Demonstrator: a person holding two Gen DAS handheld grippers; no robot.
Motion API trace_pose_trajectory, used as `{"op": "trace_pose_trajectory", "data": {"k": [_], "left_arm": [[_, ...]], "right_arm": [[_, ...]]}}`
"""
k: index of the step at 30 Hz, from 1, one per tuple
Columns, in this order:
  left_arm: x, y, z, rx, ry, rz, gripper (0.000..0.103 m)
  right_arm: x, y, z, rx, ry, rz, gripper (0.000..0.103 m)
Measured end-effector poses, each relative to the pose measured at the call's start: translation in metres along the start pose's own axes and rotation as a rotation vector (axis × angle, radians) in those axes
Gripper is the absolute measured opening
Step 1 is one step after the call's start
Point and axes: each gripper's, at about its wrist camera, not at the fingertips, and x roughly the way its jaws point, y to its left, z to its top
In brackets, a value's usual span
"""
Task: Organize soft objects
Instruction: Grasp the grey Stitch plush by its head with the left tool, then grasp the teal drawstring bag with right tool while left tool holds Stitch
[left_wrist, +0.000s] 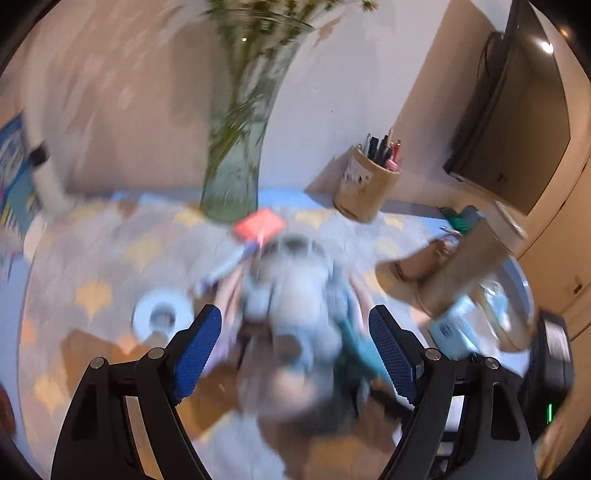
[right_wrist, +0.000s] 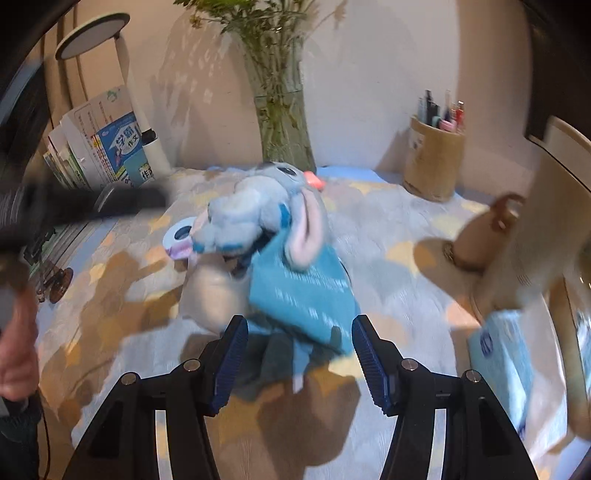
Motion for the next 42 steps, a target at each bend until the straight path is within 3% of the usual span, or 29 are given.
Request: {"op": "trace_pose_trajectory", "data": {"k": [6, 7, 8, 9, 11, 13, 16, 22, 24, 29, 31, 34, 39, 42], "left_arm": [[0.069, -0.015, 0.022, 0.056, 0.090, 0.090, 0.079], [0.076, -0.015, 0.020, 0.062, 0.101, 0.106, 0.071], [0.079, -0.015, 0.019, 0.064, 0.105, 0.109, 0.062], [0.080, -0.014, 0.018, 0.064, 0.099, 0.102, 0.062], [0.075, -0.011, 0.016, 0.066, 0.064, 0.088, 0.059], [0.065, -0.006, 0.015, 0.038, 0.025, 0.045, 0.059], [0.041, 0.009, 0.015, -0.051, -0.036, -0.033, 0.059], [-0.030, 0.013, 0.005, -0.063, -0.123, -0.103, 0.059], [-0.052, 0.014, -0.006, -0.049, -0.144, -0.097, 0.059], [-0.083, 0.023, -0.054, -0.023, -0.147, 0.005, 0.059], [-0.081, 0.030, -0.079, -0.022, -0.121, 0.054, 0.059], [-0.068, 0.041, -0.114, -0.038, -0.067, 0.097, 0.059], [-0.043, 0.059, -0.149, -0.086, -0.013, 0.091, 0.059], [-0.034, 0.066, -0.158, -0.096, -0.032, 0.075, 0.059]], "right_arm": [[0.030, -0.002, 0.011, -0.013, 0.041, -0.023, 0.057], [0.034, -0.003, 0.013, -0.018, 0.044, -0.020, 0.056], [0.036, -0.003, 0.014, -0.021, 0.043, -0.014, 0.053], [0.037, -0.004, 0.014, -0.021, 0.041, -0.002, 0.038], [0.039, -0.008, 0.014, -0.005, 0.035, 0.020, 0.029], [0.033, -0.013, 0.013, 0.021, 0.003, 0.031, 0.019], [0.019, -0.024, 0.015, 0.079, -0.059, 0.033, 0.014], [-0.030, -0.037, 0.018, 0.151, -0.135, 0.027, 0.013], [-0.045, -0.035, 0.014, 0.150, -0.142, 0.017, 0.013], [-0.081, -0.023, -0.016, 0.112, -0.146, 0.010, 0.013], [-0.082, -0.014, -0.034, 0.036, -0.111, 0.005, 0.013], [-0.067, -0.010, -0.068, -0.002, 0.016, 0.015, 0.013], [-0.035, -0.027, -0.112, 0.125, 0.222, 0.106, 0.015], [-0.044, -0.043, -0.122, 0.211, 0.221, 0.159, 0.018]]}}
